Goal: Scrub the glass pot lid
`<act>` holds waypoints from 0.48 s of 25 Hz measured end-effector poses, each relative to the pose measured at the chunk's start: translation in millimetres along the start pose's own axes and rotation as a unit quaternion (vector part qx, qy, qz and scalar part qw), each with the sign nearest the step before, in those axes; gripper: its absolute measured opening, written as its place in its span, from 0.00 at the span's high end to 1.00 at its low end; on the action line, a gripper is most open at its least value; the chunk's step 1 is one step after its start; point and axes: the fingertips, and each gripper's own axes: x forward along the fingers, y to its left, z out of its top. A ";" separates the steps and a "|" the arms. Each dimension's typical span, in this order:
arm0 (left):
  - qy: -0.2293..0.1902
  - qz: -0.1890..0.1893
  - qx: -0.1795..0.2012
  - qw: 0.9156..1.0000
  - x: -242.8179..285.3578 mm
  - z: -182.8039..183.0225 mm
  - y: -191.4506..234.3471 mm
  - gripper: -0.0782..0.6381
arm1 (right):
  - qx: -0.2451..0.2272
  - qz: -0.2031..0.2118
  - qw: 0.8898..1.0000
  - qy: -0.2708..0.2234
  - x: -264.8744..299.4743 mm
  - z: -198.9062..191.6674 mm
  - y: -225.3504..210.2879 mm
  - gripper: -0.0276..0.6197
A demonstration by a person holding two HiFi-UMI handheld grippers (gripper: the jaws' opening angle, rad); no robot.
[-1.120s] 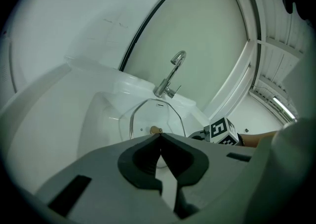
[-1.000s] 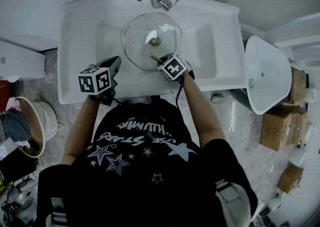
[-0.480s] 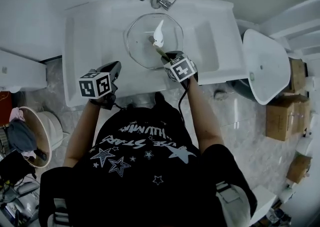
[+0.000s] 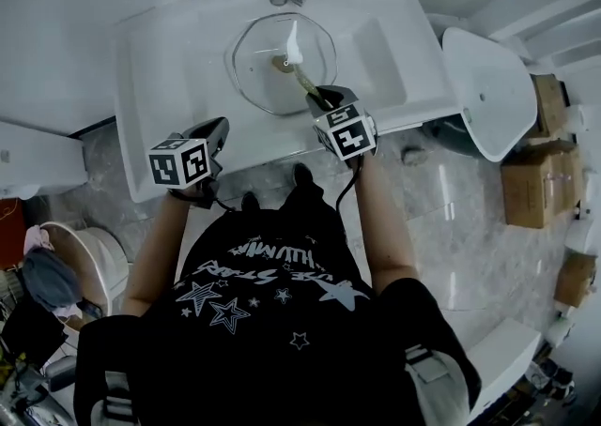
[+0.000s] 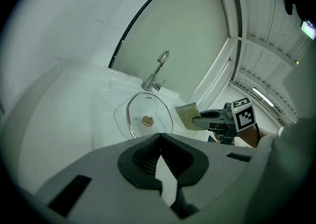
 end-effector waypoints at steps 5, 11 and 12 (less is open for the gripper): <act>0.001 -0.006 0.003 1.000 -7.5 -4.8 -1.3 0.88 | 0.008 0.003 1.000 0.005 -9.2 -6.0 15.9 0.86; 0.002 -0.004 0.001 1.000 -10.9 -7.9 -2.6 0.88 | 0.025 0.004 1.000 0.008 -12.7 -11.7 19.7 0.86; 0.003 -0.004 0.001 1.000 -10.7 -7.8 -2.4 0.88 | 0.027 0.006 1.000 0.008 -13.1 -11.6 19.9 0.86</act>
